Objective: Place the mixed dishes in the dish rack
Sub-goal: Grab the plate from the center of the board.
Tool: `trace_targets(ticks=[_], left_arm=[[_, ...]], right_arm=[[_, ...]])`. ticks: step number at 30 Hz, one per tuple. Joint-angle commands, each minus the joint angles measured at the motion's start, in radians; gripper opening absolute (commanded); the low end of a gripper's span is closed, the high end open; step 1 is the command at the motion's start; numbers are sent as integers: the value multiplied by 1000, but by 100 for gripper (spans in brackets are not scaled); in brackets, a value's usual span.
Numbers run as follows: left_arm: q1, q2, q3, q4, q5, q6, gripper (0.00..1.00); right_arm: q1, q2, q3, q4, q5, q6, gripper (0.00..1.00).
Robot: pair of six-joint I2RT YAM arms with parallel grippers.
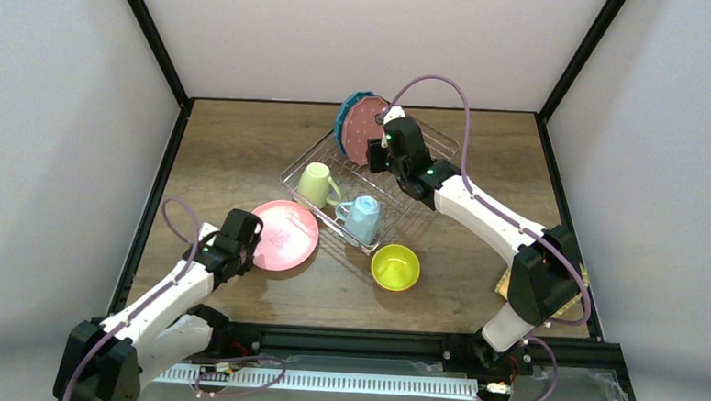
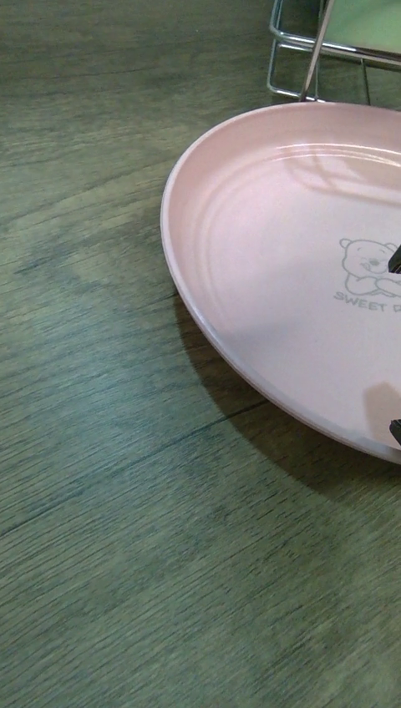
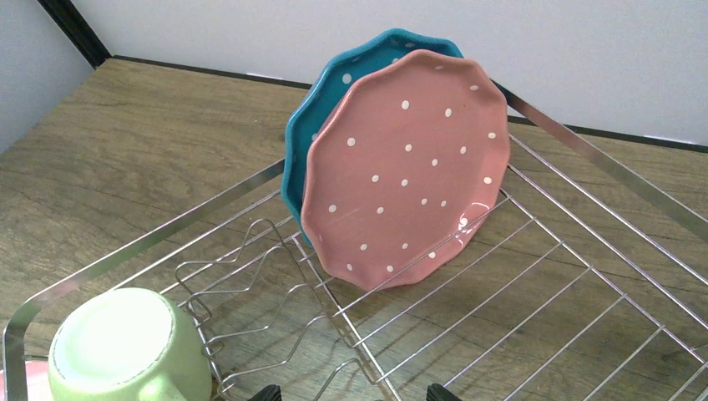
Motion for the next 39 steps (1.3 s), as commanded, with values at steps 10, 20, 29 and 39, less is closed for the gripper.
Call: trace_targets(ticks=[10, 20, 29, 39], left_arm=[[4, 49, 200, -134, -102, 117, 100], [5, 89, 220, -310, -132, 122, 100], [5, 80, 122, -278, -100, 104, 100], [5, 81, -7, -84, -46, 79, 100]], right_arm=[[4, 8, 10, 10, -11, -13, 99], [4, 9, 14, 10, -8, -6, 99], [5, 5, 9, 6, -6, -4, 99], [5, 4, -4, 2, 0, -13, 99]])
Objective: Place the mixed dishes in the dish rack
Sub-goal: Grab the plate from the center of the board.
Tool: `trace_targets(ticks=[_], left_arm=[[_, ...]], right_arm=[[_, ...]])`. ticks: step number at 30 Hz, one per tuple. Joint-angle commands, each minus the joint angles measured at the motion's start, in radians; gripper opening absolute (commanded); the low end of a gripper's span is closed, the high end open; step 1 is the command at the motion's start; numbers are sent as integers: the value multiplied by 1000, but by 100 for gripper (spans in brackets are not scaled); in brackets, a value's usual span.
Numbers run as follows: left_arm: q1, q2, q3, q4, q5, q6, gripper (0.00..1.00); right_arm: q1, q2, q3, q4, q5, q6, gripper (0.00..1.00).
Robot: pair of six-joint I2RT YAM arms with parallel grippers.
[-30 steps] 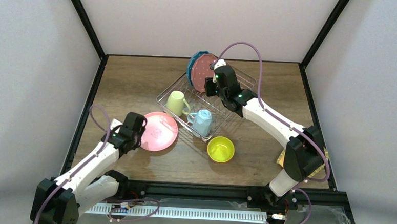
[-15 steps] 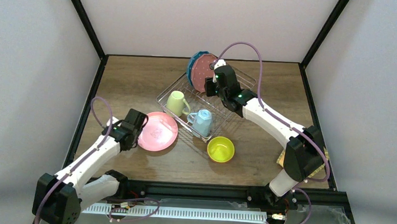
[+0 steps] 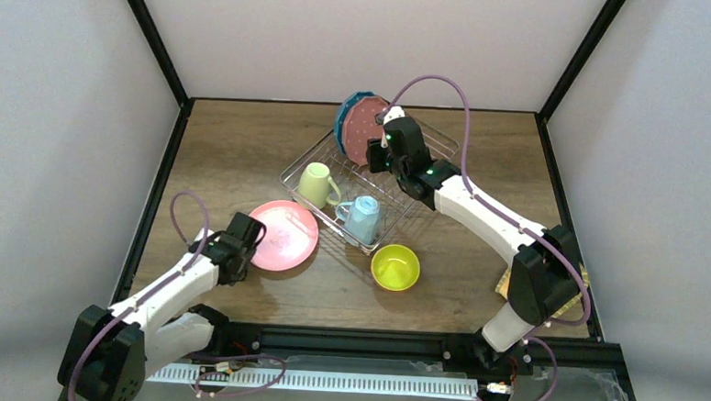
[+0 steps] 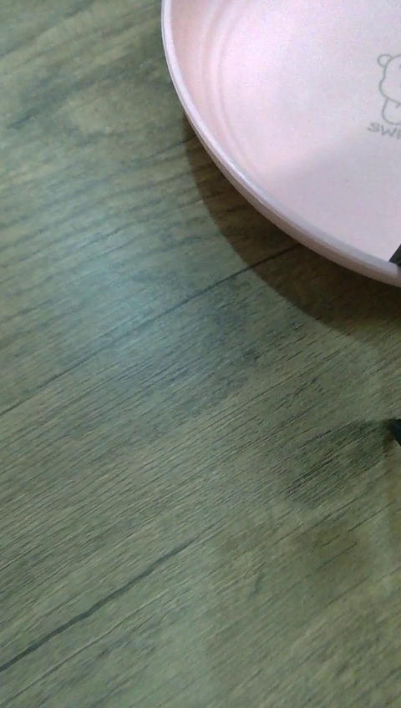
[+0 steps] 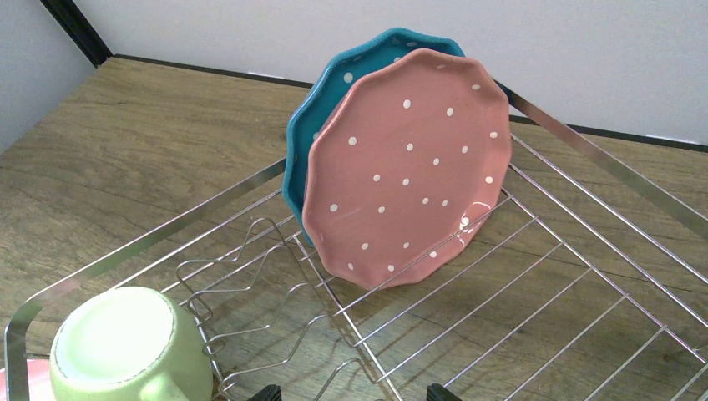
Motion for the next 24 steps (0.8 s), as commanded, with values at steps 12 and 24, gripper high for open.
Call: trace_targets(ticks=[12, 24], left_arm=[[5, 118, -112, 252, 51, 3, 79], [5, 114, -181, 294, 95, -8, 5]], right_arm=[[5, 3, -2, -6, 27, -26, 99], [5, -1, 2, -6, 26, -19, 99]])
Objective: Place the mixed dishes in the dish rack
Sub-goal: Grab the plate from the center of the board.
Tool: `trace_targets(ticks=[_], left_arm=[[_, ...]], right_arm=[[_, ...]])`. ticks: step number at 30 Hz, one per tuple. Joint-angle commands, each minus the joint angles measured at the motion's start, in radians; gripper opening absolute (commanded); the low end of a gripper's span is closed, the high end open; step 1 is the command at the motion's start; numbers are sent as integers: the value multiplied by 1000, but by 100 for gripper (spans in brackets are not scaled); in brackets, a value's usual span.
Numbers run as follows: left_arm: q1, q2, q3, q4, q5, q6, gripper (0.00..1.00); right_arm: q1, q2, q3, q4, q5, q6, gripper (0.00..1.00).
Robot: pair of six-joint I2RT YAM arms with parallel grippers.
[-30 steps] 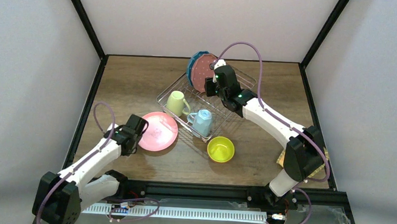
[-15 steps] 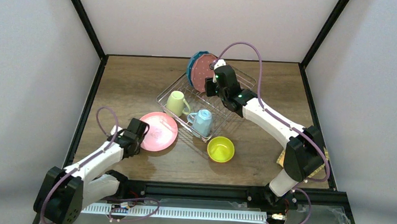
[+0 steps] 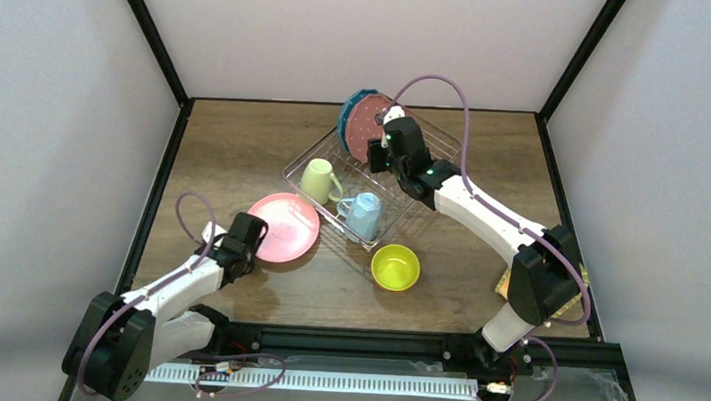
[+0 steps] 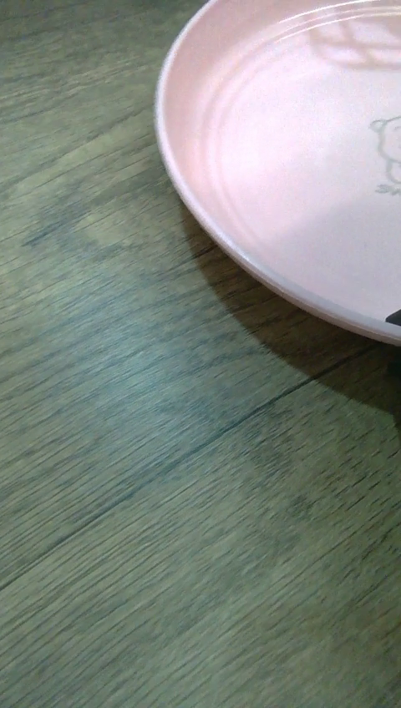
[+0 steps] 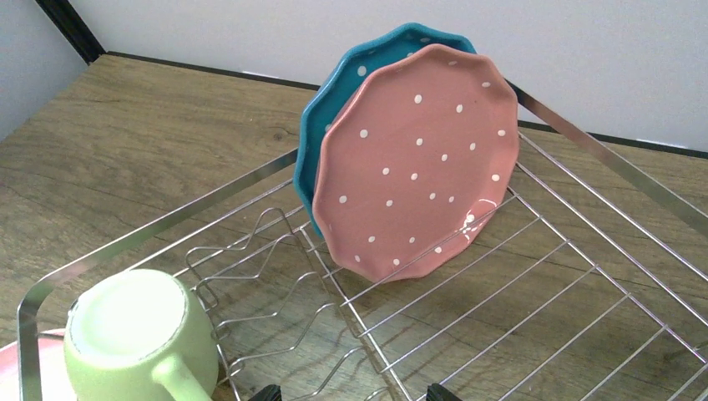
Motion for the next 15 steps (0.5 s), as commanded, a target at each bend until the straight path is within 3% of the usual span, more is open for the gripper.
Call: trace_targets(ticks=[1, 15], left_arm=[[-1, 24, -81, -70, 92, -26, 3], [0, -191, -45, -285, 31, -96, 3]], right_arm=[[4, -4, 3, -5, 15, -5, 99], [5, -21, 15, -7, 2, 15, 99]])
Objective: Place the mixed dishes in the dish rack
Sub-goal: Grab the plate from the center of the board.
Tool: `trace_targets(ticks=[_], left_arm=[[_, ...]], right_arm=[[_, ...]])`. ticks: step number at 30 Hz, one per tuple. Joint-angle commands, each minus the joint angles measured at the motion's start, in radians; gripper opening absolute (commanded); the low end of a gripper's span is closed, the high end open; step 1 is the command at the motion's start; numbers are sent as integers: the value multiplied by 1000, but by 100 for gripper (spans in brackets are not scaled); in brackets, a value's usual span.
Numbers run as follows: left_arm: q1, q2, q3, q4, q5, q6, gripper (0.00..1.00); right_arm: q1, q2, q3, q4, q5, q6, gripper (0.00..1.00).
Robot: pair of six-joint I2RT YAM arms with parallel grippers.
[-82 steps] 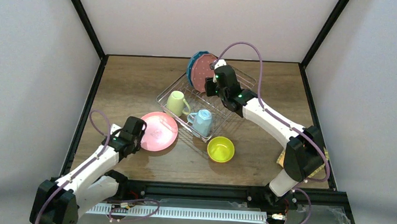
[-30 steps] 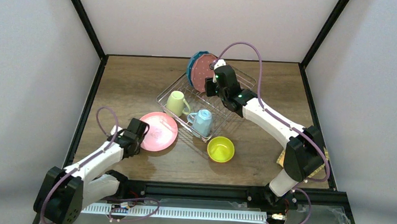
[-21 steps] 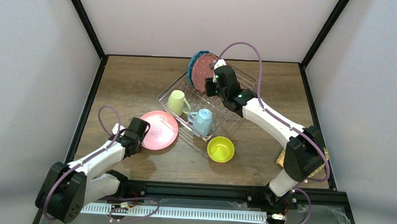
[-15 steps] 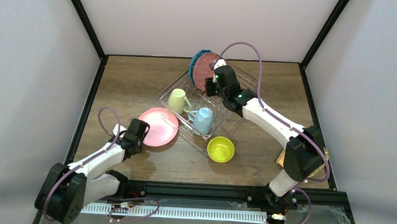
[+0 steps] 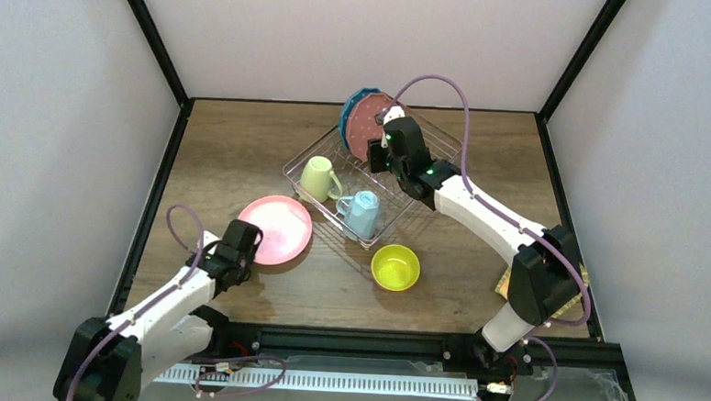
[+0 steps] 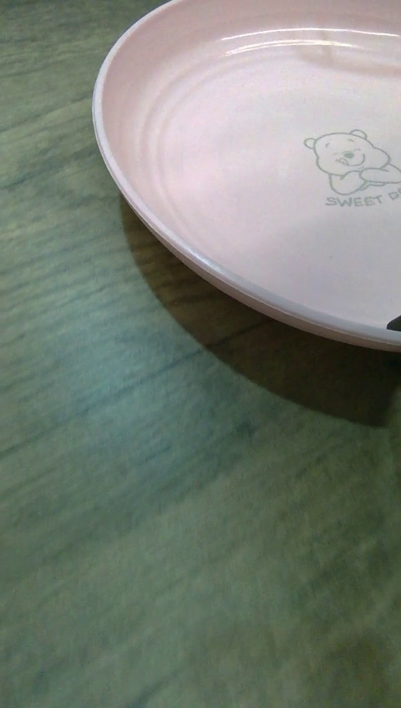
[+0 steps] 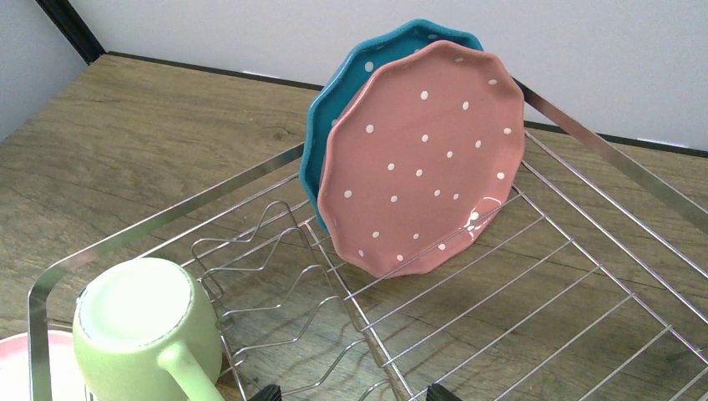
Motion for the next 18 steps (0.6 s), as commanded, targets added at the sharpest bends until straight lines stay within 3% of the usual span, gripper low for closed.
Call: trace_targets(ticks=[1, 8, 18], left_arm=[[3, -69, -3, -220, -22, -47, 3], [2, -160, 109, -379, -141, -71, 3], [2, -45, 446, -534, -437, 64, 3]], right_arm=[[4, -23, 15, -6, 3, 13, 99], [4, -33, 25, -3, 2, 13, 99], [5, -29, 62, -8, 32, 10, 99]])
